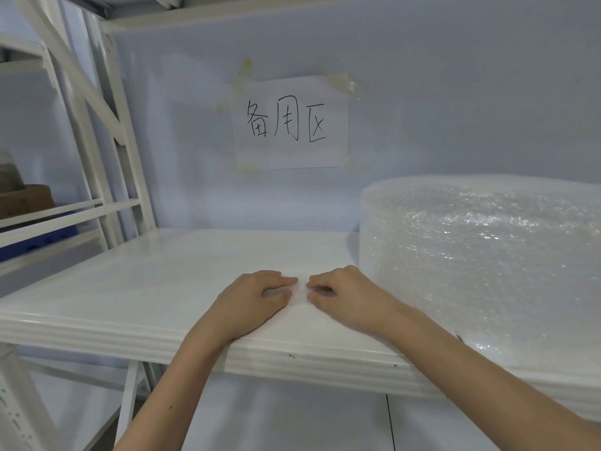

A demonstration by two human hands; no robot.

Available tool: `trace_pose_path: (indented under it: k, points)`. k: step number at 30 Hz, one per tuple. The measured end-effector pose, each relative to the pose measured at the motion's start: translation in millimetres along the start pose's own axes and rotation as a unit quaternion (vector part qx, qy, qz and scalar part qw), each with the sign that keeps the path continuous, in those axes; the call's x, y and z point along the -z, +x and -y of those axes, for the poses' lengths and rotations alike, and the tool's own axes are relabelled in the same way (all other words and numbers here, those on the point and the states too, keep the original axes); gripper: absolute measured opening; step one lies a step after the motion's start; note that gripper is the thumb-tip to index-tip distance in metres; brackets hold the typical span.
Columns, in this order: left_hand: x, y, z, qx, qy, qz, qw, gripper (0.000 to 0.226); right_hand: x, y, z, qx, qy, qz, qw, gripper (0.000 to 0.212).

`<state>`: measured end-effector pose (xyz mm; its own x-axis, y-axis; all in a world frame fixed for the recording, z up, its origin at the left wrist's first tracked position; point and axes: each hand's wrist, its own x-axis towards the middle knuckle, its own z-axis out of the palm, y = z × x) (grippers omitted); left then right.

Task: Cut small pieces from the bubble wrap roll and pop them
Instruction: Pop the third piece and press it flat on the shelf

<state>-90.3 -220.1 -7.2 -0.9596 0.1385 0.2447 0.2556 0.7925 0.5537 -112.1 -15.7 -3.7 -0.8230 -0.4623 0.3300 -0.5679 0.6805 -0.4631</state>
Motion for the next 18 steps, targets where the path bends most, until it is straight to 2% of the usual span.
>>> trace_pose_path:
  k: [9, 18]
  points:
    - [0.8, -1.4, -2.2, -0.008, 0.005, -0.003, 1.000, 0.034, 1.2, 0.7, 0.5, 0.026, -0.020, 0.003, 0.999, 0.033]
    - [0.0, -2.3, -6.6, -0.024, 0.004, -0.018, 1.000, 0.033, -0.7, 3.2, 0.0, 0.014, -0.040, 0.001, 0.999, 0.033]
